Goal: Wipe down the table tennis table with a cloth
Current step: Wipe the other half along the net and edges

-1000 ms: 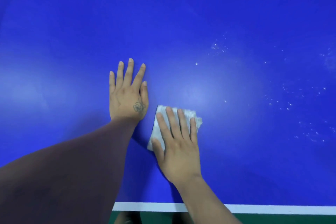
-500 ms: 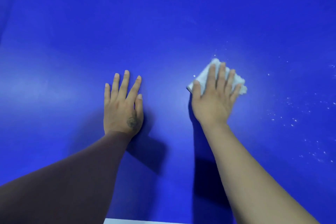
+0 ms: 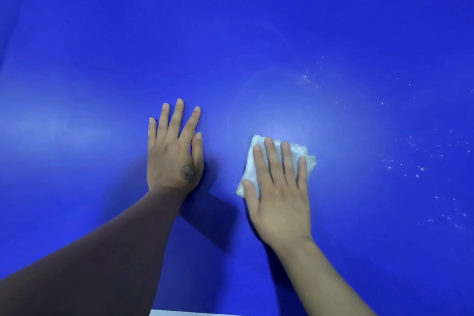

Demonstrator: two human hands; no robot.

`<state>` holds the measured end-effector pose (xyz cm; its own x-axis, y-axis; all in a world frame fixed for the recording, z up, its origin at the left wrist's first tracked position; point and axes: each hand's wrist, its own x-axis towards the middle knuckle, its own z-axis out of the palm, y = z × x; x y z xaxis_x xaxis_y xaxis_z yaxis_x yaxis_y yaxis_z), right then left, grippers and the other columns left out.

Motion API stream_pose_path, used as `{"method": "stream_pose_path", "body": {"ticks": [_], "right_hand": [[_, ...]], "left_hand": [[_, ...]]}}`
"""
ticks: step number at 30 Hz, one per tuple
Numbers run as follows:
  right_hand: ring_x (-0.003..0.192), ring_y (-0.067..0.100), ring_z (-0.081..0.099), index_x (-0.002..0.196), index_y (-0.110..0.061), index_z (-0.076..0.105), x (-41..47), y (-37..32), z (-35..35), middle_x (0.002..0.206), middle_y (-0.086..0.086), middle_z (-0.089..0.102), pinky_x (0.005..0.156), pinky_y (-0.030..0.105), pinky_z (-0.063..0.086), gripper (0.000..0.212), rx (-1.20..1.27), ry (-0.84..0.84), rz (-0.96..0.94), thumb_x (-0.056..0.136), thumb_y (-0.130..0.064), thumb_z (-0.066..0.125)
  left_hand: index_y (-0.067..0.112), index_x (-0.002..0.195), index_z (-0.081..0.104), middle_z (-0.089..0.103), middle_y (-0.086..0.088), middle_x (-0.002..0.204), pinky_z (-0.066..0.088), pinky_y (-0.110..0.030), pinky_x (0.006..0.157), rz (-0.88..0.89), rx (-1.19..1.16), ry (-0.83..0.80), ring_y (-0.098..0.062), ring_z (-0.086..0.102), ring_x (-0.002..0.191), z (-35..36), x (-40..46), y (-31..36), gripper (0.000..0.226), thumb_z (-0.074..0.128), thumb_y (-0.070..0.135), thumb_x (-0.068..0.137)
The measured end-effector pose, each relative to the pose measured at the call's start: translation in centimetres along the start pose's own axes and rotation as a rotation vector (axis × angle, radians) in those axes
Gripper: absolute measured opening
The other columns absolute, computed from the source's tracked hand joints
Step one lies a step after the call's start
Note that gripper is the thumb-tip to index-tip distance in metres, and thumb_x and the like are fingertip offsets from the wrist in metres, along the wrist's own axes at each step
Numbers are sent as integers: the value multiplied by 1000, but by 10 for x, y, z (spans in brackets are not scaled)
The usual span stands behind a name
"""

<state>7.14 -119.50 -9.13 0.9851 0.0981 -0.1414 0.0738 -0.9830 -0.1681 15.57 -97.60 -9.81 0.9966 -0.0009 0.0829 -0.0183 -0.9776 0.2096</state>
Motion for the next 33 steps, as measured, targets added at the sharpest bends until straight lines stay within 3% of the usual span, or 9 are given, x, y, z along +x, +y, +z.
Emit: {"method": "stream_pose_path", "body": {"ticks": [4,9,15,20,24,26,28,30,33], "right_hand": [[166,28,1,171,-19,11,23,52,-13,179,3,6,131,59,8,70,-11,21,181,110,-51,23],[165,28,-1,171,-20,11,132,80,-27,179,2,5,131,61,0,72,90,96,392,107,-53,20],[165,28,-6,171,-21,9,210,21,-26,179,-1,3,130,61,-8,77,90,54,181,106,-60,22],[165,29,9,169,-20,25,169,-36,-10,178,0,17,130,60,4,75,47,87,-123,105,-57,32],[166,25,2,170,-23,18,88,-25,-7,179,-2,10,131,57,9,71,14,41,-213,108,-55,33],[166,23,3,170,-24,20,51,3,-9,178,-4,11,131,56,11,72,24,35,-197,108,-54,39],[165,24,8,169,-23,25,34,39,-13,178,-2,16,131,57,13,72,13,56,-127,106,-54,43],[165,25,9,169,-21,26,40,72,-20,178,0,17,131,57,13,71,-5,69,-20,107,-54,38],[165,26,7,170,-21,21,84,107,-30,178,2,15,131,57,9,72,-18,86,142,107,-56,29]], "left_hand": [[26,165,42,29,-4,176,14,-57,133,-14,-25,-5,-32,17,165,0,-1,-1,55,35,31,111],[25,164,43,30,-6,175,14,-56,133,-12,-31,3,-33,19,165,1,0,0,54,36,30,111],[23,164,44,32,-7,175,15,-57,133,6,-15,1,-34,20,164,1,1,-2,54,33,31,111],[15,163,41,33,-5,174,15,-57,133,-43,-66,-14,-30,21,164,-1,1,0,58,25,33,111],[14,160,45,36,-5,173,13,-54,134,-59,-93,-19,-29,23,164,-2,1,1,57,27,31,109],[12,152,53,48,-7,164,18,-56,132,-89,-95,35,-32,34,158,-2,3,2,51,33,28,108],[8,140,61,63,-12,141,31,-63,124,-135,-131,107,-40,53,136,-3,17,5,42,39,24,107],[6,133,62,65,-14,123,39,-65,114,-162,-161,156,-42,56,116,-3,40,8,34,45,21,108],[6,135,61,62,-16,134,37,-63,118,-109,-178,168,-41,54,127,1,82,14,35,49,23,107]]}}
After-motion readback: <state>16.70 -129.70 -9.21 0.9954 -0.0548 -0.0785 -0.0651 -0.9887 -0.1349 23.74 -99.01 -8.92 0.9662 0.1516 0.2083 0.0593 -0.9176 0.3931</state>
